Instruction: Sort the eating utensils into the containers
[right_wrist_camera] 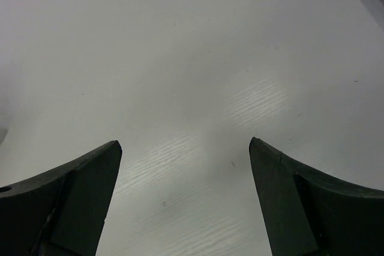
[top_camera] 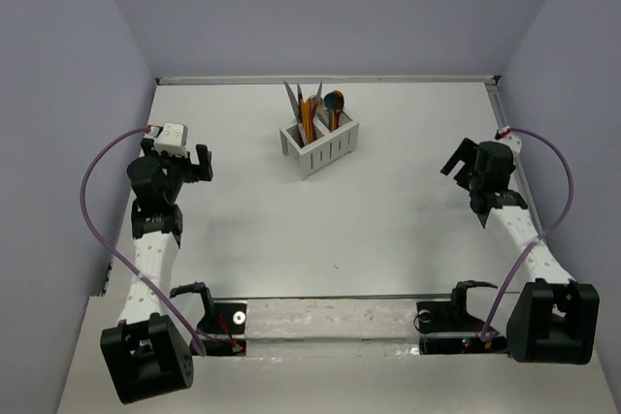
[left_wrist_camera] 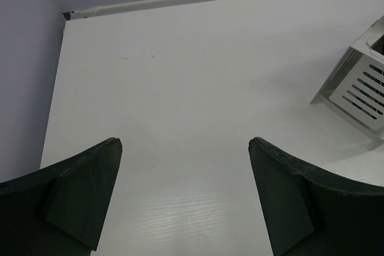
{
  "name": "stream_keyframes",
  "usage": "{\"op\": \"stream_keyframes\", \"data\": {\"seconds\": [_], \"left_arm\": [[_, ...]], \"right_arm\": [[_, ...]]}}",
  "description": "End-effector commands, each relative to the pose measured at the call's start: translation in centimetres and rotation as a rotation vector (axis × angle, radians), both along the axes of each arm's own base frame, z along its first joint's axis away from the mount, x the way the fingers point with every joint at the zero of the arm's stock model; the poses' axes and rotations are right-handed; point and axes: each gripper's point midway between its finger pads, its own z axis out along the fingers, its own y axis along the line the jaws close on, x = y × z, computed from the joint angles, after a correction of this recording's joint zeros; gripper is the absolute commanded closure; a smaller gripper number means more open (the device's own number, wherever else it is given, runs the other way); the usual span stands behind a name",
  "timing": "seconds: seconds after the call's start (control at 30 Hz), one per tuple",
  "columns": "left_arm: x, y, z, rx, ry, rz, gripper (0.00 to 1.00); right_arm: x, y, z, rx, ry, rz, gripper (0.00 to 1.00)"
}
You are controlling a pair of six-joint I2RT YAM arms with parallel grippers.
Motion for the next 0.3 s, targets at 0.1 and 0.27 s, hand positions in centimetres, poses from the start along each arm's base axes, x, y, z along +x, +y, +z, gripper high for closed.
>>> {"op": "stream_keyframes", "data": {"seconds": [0.1,0.27], "left_arm": [[0.2,-0.1,0.7,0.008,-0.035,-0.023,0.01],[0.3,-0.3,0.5,0.004,-0.03,-0.036,0.01]], "right_arm": [[1.9,1.4,1.1,0.094,-0.006,0.014,0.07],[2.1,2.0,0.6,0.113,-0.007,0.044,0.09]]}}
